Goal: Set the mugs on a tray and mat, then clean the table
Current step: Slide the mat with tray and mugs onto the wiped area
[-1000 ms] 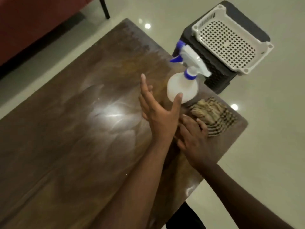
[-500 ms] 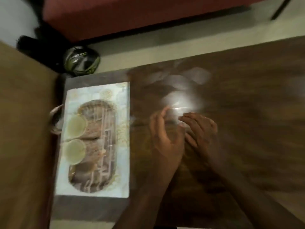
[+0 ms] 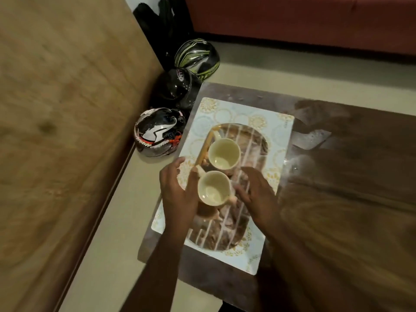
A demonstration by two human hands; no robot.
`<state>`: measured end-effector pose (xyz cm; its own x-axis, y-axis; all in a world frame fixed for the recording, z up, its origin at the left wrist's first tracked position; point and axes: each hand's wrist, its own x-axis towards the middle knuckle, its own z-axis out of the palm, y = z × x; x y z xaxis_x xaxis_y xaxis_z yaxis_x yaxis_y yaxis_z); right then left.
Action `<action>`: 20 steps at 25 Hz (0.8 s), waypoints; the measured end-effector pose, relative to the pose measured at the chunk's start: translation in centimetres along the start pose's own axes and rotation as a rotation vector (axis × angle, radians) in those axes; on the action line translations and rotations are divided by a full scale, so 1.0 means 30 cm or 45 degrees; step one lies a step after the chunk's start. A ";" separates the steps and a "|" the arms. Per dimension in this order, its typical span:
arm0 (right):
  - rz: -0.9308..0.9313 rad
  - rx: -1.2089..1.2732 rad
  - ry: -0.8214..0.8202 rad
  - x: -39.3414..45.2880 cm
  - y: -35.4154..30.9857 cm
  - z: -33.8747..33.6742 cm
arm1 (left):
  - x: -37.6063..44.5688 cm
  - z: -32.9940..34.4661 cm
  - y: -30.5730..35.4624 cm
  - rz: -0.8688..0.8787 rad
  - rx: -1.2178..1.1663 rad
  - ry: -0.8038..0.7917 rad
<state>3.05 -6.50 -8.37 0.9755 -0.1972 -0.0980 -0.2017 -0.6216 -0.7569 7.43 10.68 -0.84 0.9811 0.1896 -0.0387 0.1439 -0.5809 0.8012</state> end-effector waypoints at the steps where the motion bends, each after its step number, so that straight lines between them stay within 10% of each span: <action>1: 0.066 -0.048 0.022 0.041 0.007 0.020 | 0.047 -0.005 -0.052 -0.123 -0.013 0.026; 8: 0.098 -0.324 0.269 0.123 0.088 0.097 | 0.165 0.096 -0.283 -0.201 0.449 -0.238; 20: 0.029 -0.377 0.313 0.068 0.139 0.205 | 0.219 0.110 -0.300 -0.331 0.713 -0.072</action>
<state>4.74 -4.83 -15.71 0.9273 -0.3672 0.0725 -0.2750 -0.7999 -0.5334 13.02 14.55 -10.27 0.9081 0.3469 -0.2346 0.4098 -0.8516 0.3269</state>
